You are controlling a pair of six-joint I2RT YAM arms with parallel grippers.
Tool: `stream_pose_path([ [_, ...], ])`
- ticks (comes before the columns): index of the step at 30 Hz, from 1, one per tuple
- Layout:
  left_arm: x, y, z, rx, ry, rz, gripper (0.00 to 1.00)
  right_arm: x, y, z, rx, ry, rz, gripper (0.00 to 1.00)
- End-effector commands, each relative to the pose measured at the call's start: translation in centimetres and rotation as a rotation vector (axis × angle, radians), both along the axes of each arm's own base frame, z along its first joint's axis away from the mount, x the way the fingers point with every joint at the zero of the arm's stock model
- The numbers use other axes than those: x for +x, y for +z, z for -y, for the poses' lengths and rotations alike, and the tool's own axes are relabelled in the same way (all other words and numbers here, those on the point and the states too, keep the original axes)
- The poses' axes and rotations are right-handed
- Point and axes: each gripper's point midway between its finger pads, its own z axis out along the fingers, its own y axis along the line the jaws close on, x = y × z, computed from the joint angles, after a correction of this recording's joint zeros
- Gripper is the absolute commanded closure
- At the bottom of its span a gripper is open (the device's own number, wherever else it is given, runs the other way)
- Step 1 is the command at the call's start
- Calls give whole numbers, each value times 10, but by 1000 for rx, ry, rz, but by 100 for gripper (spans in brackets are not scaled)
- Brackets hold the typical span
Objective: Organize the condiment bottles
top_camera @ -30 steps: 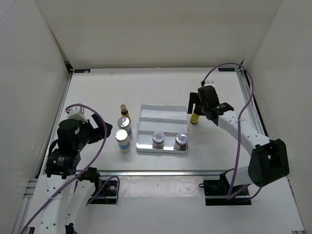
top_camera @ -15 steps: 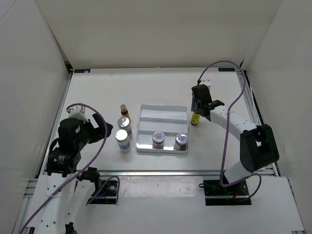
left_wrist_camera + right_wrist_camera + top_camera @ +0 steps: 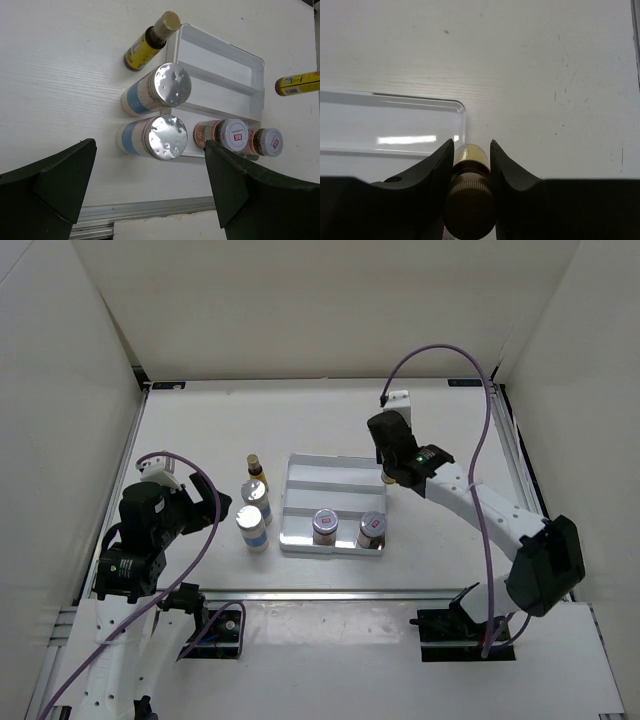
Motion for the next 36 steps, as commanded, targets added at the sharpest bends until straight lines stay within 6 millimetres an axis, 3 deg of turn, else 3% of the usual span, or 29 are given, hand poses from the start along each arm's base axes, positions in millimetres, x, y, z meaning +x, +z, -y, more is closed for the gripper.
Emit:
stream_pose_path([
  [1,-2,1,2,-9,-10,3,0,-4,71,-15,60,28,167,100],
  [6,-2,1,2,-9,-10,3,0,-19,75,-47,130,122,162,100],
  [9,-2,1,2,-9,-10,3,0,-20,65,-64,153,153,148,100],
  [14,-2,1,2,-9,-10,3,0,-23,29,-93,138,207,104,100],
  [20,-2,1,2,-9,-10,3,0,-22,-16,-96,103,181,59,100],
  [24,-2,1,2,-9,-10,3,0,-21,-36,-95,93,148,29,100],
  [26,-1,0,0,-2,2,4,0,-24,-41,-98,91,150,15,77],
  [28,0,0,-2,4,13,5,0,-26,-43,-94,80,136,6,40],
  [30,2,-2,-4,11,24,-5,0,-28,-33,-91,84,118,24,24],
  [31,2,-2,-4,11,24,-5,0,-29,-22,-88,92,100,36,8],
  [33,3,-4,-4,25,18,-14,0,-31,-5,-82,106,70,47,0],
  [36,11,-6,2,51,-41,-12,0,-38,38,-73,97,35,76,0],
])
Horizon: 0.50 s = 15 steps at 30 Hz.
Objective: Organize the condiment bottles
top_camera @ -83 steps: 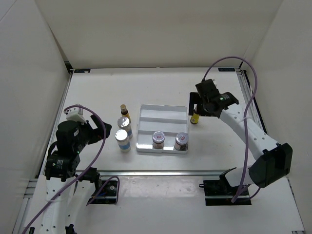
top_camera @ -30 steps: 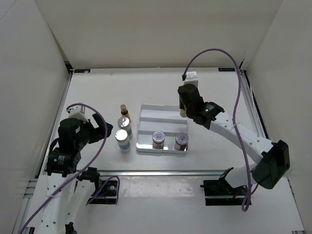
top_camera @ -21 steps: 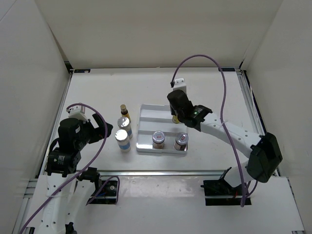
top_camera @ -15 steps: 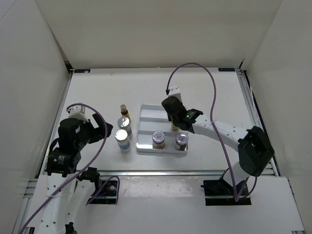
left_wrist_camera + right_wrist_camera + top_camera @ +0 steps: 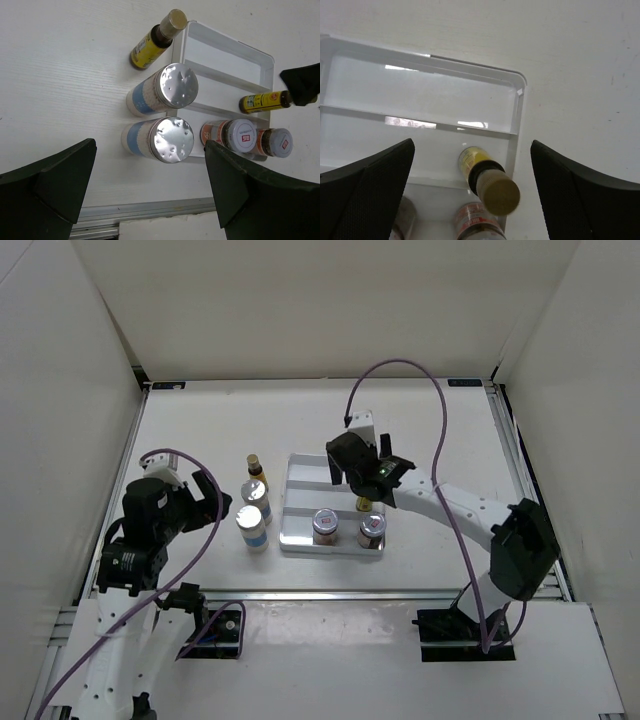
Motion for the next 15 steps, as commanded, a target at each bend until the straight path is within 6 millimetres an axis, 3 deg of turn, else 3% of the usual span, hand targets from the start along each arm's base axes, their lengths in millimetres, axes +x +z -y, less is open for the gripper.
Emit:
stream_pose_path([
  [1,11,5,4,25,-44,24,0,-5,83,15,69,-80,112,0],
  [3,19,16,10,9,-66,67,0,-12,124,21,103,-68,164,0],
  [4,27,18,11,8,-66,68,0,-16,135,26,111,-64,176,0],
  [6,40,42,19,-8,-107,148,0,-30,163,39,157,-44,198,0],
  [7,49,42,23,-14,-121,139,0,-36,174,43,187,-31,208,0],
  [8,55,48,28,-25,-143,152,0,-50,187,47,228,14,211,0],
  [10,69,47,33,-25,-165,137,0,-64,196,53,274,55,206,0],
  [12,84,28,40,-23,-208,56,0,-82,209,63,341,99,220,0],
  [15,102,6,43,3,-206,-1,0,-105,209,74,388,159,206,0],
])
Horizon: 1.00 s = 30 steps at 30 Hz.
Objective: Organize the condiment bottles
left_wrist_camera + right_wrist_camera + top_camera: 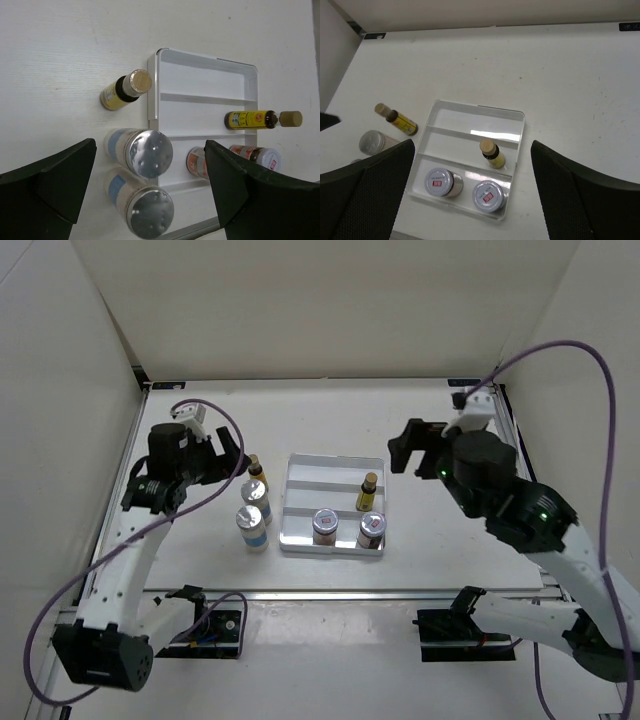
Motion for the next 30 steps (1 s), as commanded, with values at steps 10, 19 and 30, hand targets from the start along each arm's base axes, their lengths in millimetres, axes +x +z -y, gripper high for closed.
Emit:
stream_pose_path([
  [10,61,-48,22,205,17,-23,0,-65,-44,39,-34,148,-121,0],
  [19,92,-74,17,294,60,-23,12,-91,-53,59,23,176,-137,0],
  [30,104,-81,21,329,65,-11,47,-100,-59,68,11,183,-153,0],
])
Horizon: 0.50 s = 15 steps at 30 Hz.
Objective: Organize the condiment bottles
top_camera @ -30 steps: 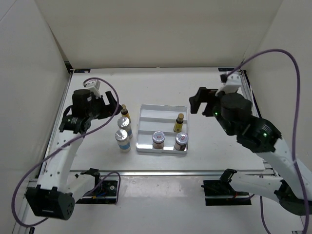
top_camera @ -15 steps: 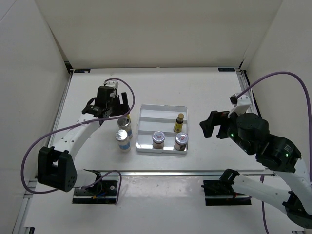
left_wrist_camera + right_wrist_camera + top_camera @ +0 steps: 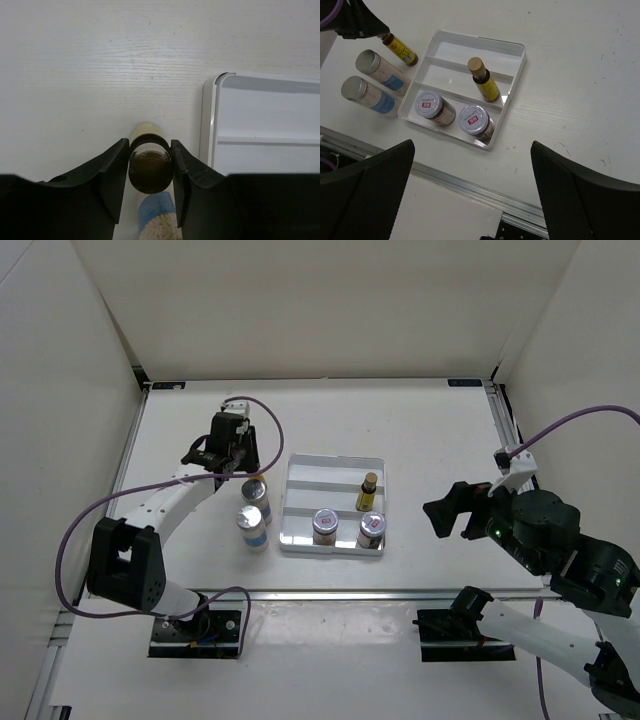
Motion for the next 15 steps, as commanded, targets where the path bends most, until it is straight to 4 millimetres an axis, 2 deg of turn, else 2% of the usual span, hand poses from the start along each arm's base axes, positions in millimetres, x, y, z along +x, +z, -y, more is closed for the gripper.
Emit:
stream_pose_path([
  [1,12,26,5,4,8,86,52,-3,-5,0,-9,12,-19,0],
  [4,9,38,7,25,22,117,74,-4,-3,3,-4,4,-10,0],
  [5,9,48,4,35,30,137,79,-5,-4,5,-4,3,-10,0],
  [6,8,59,6,36,28,155,88,-5,-4,5,-4,3,-10,0],
  [7,8,64,8,47,35,165,89,-8,-4,8,-3,3,-9,0],
  [8,10,83,6,48,43,204,89,-8,-4,8,5,0,-13,0],
  [9,8,92,8,54,44,216,89,-9,-2,10,14,0,-6,0],
  [11,7,126,16,27,34,282,89,-11,-7,12,6,0,-12,0],
  [15,1,173,37,-11,-6,376,89,-15,-11,16,15,-8,-28,0],
])
